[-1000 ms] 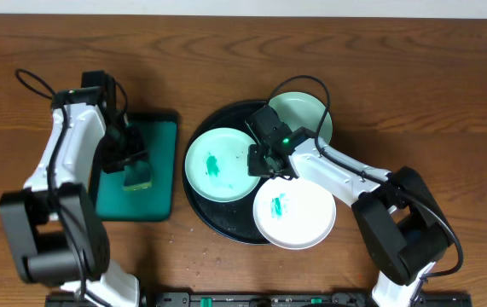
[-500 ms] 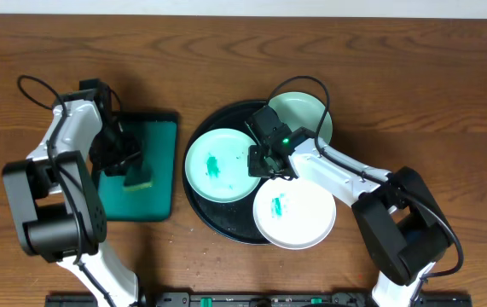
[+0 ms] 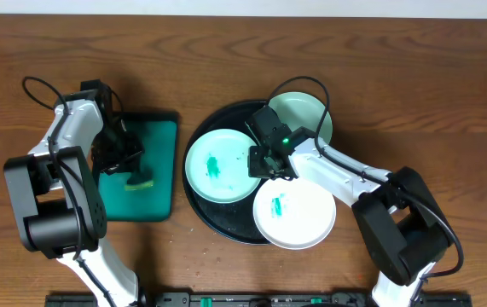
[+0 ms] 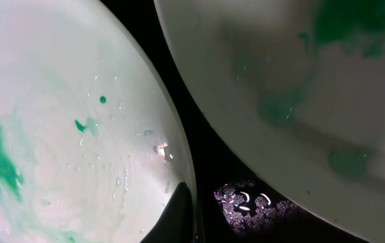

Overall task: Clean dirty plates on tray and stack at the side
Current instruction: 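Grasp the green sponge with the left gripper and lift it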

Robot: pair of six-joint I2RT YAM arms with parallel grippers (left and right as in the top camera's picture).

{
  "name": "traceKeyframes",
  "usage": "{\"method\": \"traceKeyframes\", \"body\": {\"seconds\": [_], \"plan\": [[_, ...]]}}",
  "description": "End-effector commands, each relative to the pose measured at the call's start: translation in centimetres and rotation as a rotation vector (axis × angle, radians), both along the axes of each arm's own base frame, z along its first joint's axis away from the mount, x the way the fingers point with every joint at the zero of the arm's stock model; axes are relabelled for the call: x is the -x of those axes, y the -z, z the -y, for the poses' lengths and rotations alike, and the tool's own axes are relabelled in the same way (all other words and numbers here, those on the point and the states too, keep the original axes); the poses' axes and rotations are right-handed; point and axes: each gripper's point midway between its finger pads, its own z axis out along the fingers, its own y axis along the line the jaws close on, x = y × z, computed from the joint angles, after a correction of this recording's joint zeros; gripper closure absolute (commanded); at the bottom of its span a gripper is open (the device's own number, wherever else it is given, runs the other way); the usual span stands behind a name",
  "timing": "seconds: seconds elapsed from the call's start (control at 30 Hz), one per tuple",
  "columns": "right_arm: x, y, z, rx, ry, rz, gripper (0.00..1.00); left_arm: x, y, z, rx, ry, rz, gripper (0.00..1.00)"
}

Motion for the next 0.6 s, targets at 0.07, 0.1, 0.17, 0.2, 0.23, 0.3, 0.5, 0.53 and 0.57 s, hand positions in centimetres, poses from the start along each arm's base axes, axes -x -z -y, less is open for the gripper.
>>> {"method": "traceKeyframes", "body": {"seconds": [0.07, 0.1, 0.17, 0.2, 0.23, 0.3, 0.5, 0.53, 0.57], "plan": [[1.1, 0.2, 0.0, 0.02, -0.043, -0.022, 0.99, -0.6, -2.3, 0.2, 0.001, 0.027, 0.078, 0.93], [1.1, 0.2, 0.0, 0.02, -0.043, -0.022, 0.99, -0.9, -3.5, 0.2, -0.006, 0.041, 0.116, 0.93], [1.1, 0.2, 0.0, 0.02, -0.043, -0.021, 0.99, -1.4, -5.8, 0.5, -0.02, 0.08, 0.195, 0.93], [1.1, 0.2, 0.0, 0.02, -0.043, -0.021, 0.99, -1.6, -7.4, 0.7, -0.034, 0.094, 0.244, 0.93], [1.1, 0.2, 0.0, 0.02, -0.044, -0.021, 0.99, -1.8, -8.6, 0.8, -0.045, 0.102, 0.284, 0.93], [1.1, 0.2, 0.0, 0.021, -0.05, -0.019, 0.99, -2.2, -12.0, 1.3, -0.086, 0.13, 0.402, 0.93], [1.1, 0.2, 0.0, 0.021, -0.05, -0.019, 0.99, -3.0, -17.1, 1.3, -0.242, 0.189, 0.581, 0.93], [1.1, 0.2, 0.0, 0.021, -0.05, -0.019, 0.99, -3.1, -17.9, 1.3, -0.27, 0.202, 0.608, 0.93], [1.1, 0.2, 0.0, 0.021, -0.051, -0.019, 0.99, -3.2, -18.8, 1.3, -0.3, 0.215, 0.641, 0.93]]}}
